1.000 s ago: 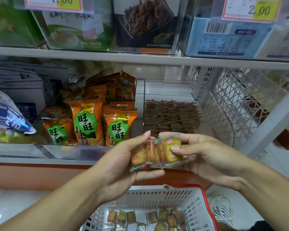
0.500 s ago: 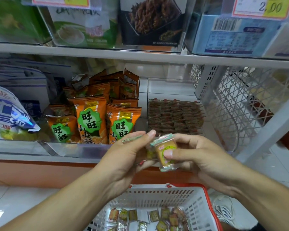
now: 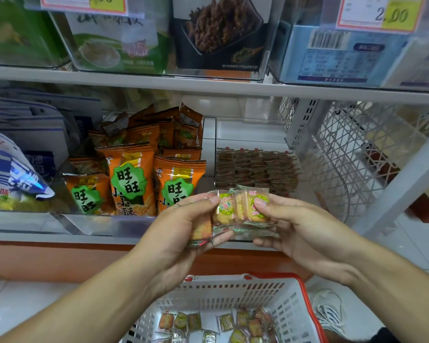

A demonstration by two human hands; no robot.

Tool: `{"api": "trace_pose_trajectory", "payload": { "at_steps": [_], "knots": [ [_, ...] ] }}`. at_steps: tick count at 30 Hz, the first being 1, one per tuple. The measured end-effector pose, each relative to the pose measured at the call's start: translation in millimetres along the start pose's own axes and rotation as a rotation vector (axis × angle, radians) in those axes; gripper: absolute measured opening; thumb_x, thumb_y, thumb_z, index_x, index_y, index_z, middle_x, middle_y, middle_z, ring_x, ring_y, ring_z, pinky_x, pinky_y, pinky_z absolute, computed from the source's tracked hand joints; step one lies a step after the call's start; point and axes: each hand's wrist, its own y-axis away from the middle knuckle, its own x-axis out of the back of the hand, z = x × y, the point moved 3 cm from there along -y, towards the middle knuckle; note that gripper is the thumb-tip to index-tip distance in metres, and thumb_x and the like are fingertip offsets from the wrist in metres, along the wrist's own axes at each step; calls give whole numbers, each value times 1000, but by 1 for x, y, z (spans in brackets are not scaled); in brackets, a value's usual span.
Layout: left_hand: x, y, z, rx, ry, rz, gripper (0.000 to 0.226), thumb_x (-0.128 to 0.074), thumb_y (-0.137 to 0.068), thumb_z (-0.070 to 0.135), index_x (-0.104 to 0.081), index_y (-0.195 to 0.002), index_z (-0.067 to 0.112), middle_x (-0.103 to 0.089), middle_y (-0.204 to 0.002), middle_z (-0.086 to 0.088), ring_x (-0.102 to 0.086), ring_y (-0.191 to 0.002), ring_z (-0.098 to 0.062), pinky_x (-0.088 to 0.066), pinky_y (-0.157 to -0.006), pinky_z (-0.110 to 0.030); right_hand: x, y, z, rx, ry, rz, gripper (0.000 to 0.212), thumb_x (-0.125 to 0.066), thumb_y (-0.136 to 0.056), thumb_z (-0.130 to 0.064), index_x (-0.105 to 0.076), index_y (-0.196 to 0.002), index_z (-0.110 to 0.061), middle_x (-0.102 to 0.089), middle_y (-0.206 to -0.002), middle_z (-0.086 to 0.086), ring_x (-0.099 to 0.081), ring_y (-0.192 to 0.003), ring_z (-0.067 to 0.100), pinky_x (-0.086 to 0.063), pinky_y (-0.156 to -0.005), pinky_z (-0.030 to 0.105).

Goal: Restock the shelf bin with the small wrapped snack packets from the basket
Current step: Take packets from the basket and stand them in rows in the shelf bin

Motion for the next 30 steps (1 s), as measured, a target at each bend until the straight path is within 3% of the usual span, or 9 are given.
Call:
{"api": "trace_pose_trajectory", "payload": {
  "at_steps": [5, 9, 13, 15, 17, 21, 26, 28, 30],
  "knots": [
    [-6, 6, 2, -9, -11, -36, 53, -72, -68, 13, -68, -120, 4, -76, -111, -19, -76, -98, -32, -63, -64, -36, -3, 1, 2, 26, 14, -34, 35, -62, -89, -32, -71, -123, -25, -71, -124, 11, -70, -104, 23, -52, -96, 41],
    [-7, 7, 0, -34, -32, -36, 34, -66, -82, -8, -69, -114, 3, -76, -109, -21, -76, -98, -32, -65, -69, -40, -3, 2, 2, 14, -10, -60, 35, -59, -92, -30, -69, -125, -23, -71, -123, 12, -71, -103, 23, -55, -92, 40],
    [-8, 9, -2, -109, -66, -5, 40, -66, -83, -11, -67, -119, 6, -77, -106, -19, -76, -95, -31, -64, -66, -34, -1, 1, 2, -6, -62, -44, 42, -65, -87, -22, -66, -128, -13, -69, -123, 19, -68, -111, 29, -58, -86, 36],
    [-7, 8, 1, -164, -57, 38, 43, -68, -81, -10, -68, -120, 8, -77, -104, -19, -77, -88, -29, -63, -63, -32, 0, 1, 1, 6, -4, 18, 50, -72, -78, -24, -67, -126, -10, -71, -120, 17, -67, -101, 23, -51, -74, 28],
    [-5, 6, 3, -200, -32, 75, 44, -69, -80, -9, -69, -120, 9, -77, -104, -19, -76, -87, -30, -62, -62, -31, 0, 1, -1, 15, -12, 31, 52, -73, -75, -21, -67, -125, -6, -76, -102, 11, -65, -81, 13, -42, -66, 25],
    [-2, 2, 5, -227, 23, 143, 34, -72, -81, -7, -71, -112, 6, -77, -98, -18, -77, -84, -28, -62, -66, -34, 2, 3, -3, 3, -164, -11, 47, -68, -74, -7, -67, -120, 3, -73, -82, 7, -67, -64, 9, -54, -59, 25],
    [-3, -1, 3, -238, -1, 162, 32, -76, -82, 2, -71, -113, 7, -78, -102, -18, -77, -91, -31, -62, -67, -35, 2, 5, -4, -2, -269, -85, 41, -67, -72, 5, -71, -112, 5, -71, -112, 23, -73, -90, 26, -61, -82, 40],
    [-5, 0, 3, -246, -2, 155, 32, -76, -81, 3, -72, -113, 7, -78, -102, -17, -77, -90, -28, -62, -68, -35, 3, 5, -5, 13, -275, -102, 45, -65, -75, 3, -66, -120, 4, -72, -110, 20, -73, -90, 24, -58, -93, 43],
    [-8, 2, 3, -260, 8, 131, 33, -76, -79, 4, -72, -111, 6, -78, -101, -16, -77, -89, -26, -62, -69, -34, 2, 6, -5, 30, -268, -112, 47, -67, -80, 5, -64, -126, 1, -74, -103, 14, -74, -83, 17, -59, -92, 41]
  ]
}}
